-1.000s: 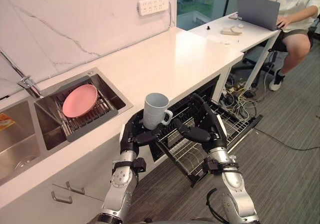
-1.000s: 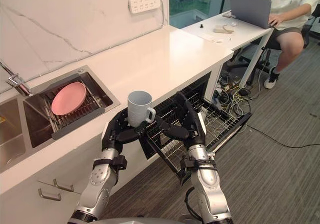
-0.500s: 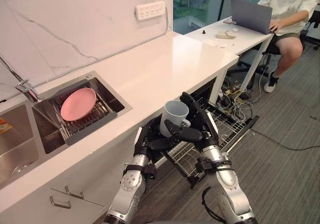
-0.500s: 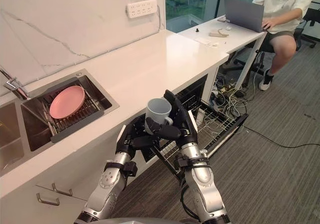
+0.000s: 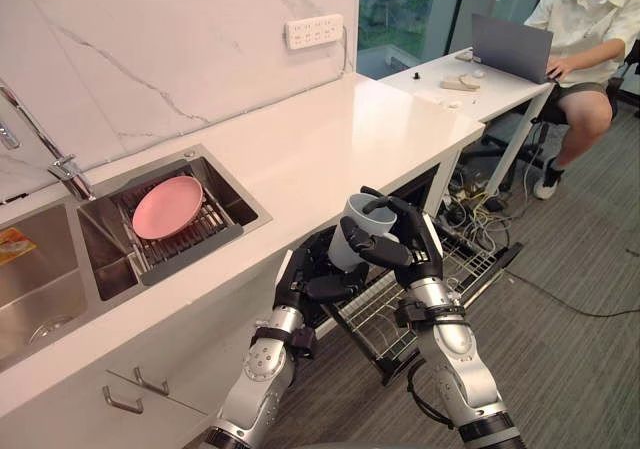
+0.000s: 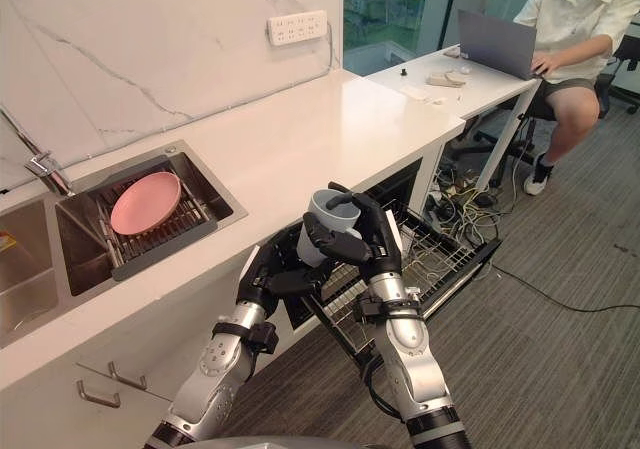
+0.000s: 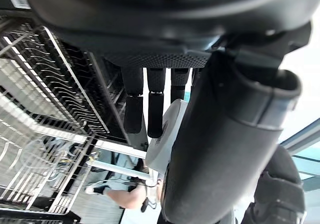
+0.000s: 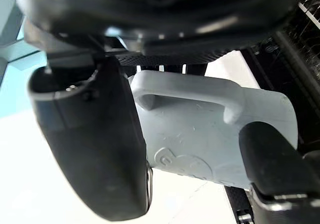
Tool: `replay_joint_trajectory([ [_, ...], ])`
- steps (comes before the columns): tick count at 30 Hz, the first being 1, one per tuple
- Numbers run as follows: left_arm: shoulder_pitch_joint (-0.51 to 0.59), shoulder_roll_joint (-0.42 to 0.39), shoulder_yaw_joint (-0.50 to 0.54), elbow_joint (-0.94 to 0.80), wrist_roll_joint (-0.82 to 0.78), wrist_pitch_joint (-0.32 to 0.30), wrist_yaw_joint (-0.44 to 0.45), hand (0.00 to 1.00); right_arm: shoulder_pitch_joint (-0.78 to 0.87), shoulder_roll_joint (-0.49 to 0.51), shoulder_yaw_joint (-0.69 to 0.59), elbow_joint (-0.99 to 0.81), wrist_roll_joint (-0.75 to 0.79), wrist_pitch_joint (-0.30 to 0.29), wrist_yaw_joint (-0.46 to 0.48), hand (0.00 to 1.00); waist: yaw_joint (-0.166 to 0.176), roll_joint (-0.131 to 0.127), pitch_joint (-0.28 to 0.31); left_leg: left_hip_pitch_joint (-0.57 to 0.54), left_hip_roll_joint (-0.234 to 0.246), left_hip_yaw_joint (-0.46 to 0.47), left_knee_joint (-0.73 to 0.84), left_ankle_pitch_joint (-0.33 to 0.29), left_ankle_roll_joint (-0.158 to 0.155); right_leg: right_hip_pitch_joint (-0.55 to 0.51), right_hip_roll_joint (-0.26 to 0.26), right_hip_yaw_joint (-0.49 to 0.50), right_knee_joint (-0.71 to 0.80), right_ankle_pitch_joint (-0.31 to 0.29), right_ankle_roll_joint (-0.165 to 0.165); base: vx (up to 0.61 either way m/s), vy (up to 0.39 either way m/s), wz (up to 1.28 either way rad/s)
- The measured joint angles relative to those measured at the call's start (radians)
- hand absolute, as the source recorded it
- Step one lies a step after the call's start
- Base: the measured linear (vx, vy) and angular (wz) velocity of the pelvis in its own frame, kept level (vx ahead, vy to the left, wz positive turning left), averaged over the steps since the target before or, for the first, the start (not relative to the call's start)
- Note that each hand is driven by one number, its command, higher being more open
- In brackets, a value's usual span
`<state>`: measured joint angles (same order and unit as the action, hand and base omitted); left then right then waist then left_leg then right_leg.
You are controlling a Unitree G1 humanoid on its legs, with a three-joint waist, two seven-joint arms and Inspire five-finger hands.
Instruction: Walk over to the sink, pick up the cup, carry it to the dishwasher, place the cup inside the dishwasher, then close the dishwasher door
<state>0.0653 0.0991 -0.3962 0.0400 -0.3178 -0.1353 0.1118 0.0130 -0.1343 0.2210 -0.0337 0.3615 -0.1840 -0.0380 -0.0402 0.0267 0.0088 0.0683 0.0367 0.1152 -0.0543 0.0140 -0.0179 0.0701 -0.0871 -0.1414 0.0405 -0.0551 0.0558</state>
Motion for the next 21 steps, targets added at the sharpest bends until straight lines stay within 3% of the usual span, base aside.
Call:
replay_joint_trajectory([
  [11, 0.015, -0.010, 0.005, -0.083, 0.058, 0.013, -0.003, 0.90, 0.001, 0.053, -0.083, -0.022, -0.041, -0.014, -0.018, 0.30, 0.000, -0.011, -0.003, 0.004, 0.001, 0.000, -0.015, 0.007, -0.001, 0.000, 0.002, -0.001, -0.003, 0.000, 0.000, -0.01, -0.002, 0.00],
  [16, 0.052, -0.047, 0.082, -0.107, 0.065, 0.013, -0.004, 0.90, 0.006, 0.058, -0.113, -0.041, -0.217, -0.012, -0.054, 0.30, 0.004, -0.017, -0.002, 0.004, 0.003, 0.000, -0.017, 0.007, -0.001, 0.000, 0.003, -0.002, -0.005, 0.000, 0.000, 0.00, 0.000, 0.00],
  [21, 0.091, -0.052, 0.165, -0.112, 0.063, -0.009, -0.006, 0.90, 0.042, 0.041, -0.167, -0.036, -0.282, 0.029, -0.069, 0.30, 0.018, -0.022, 0.000, -0.001, 0.002, -0.001, -0.024, 0.007, -0.002, -0.006, 0.002, -0.003, -0.008, 0.000, 0.000, 0.00, 0.000, 0.00],
])
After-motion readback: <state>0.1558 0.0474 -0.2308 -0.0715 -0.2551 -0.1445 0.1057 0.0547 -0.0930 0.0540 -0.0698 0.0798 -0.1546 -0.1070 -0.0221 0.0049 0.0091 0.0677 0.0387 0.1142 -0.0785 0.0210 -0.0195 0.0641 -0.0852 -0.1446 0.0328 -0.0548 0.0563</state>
